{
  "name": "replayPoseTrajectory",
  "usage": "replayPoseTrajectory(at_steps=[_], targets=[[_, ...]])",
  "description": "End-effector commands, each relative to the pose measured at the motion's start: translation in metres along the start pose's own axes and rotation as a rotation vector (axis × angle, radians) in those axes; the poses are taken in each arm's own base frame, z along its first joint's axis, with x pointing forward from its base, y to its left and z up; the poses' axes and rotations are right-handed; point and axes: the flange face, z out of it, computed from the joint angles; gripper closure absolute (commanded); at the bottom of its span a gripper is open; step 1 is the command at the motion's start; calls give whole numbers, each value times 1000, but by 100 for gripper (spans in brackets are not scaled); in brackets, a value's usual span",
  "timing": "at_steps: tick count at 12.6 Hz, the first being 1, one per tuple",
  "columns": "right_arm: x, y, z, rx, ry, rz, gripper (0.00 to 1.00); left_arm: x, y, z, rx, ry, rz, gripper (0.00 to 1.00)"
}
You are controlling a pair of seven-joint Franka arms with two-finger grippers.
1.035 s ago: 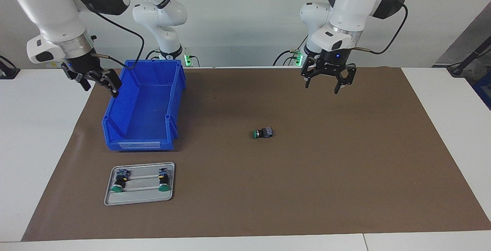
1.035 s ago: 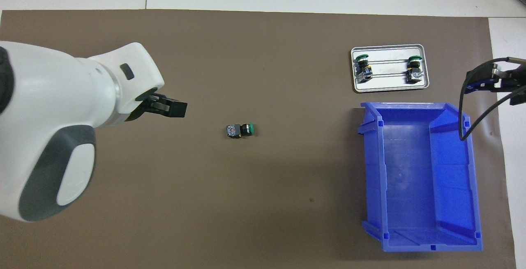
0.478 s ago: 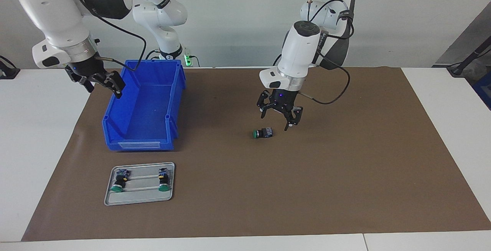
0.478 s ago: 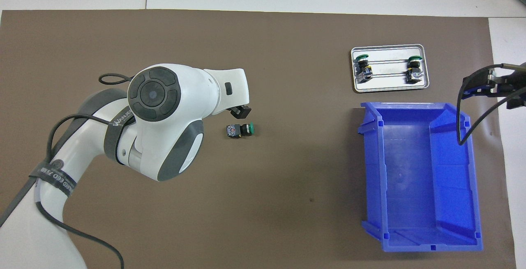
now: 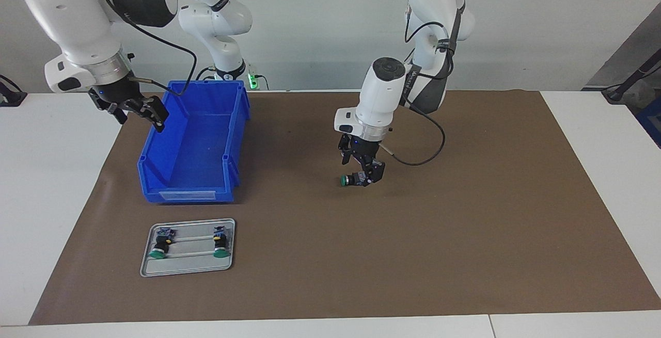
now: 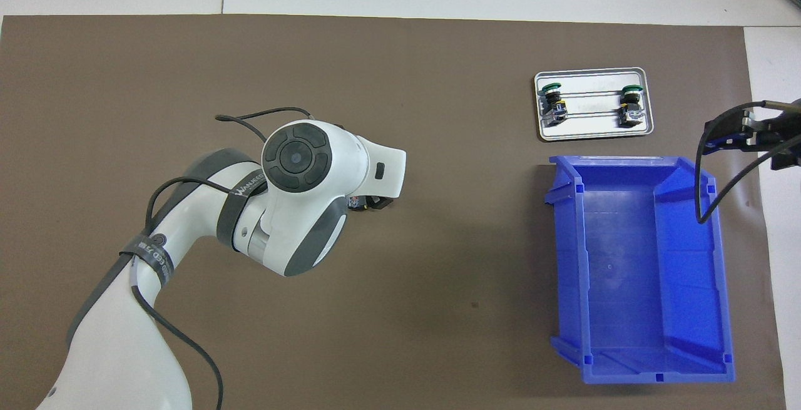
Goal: Place and press button with both arms
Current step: 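Move the left gripper above the green-black button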
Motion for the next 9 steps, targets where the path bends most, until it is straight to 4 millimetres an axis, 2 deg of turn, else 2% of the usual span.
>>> replayPoseTrajectory(at_steps=[1,3,6,9], targets=[[-7,6,-1,19,13,-9,0,-5,22,5,-7,-3,127,0],[-4,6,-2,25,34,-11,0,-2,35,16,-14,-5,184,0],[-4,10,0,24,30,-3,0,-9,51,44,-18,-6,261,0],[-5,9,-1,25,32,9,0,-10,58,50,-24,-12,340,0]])
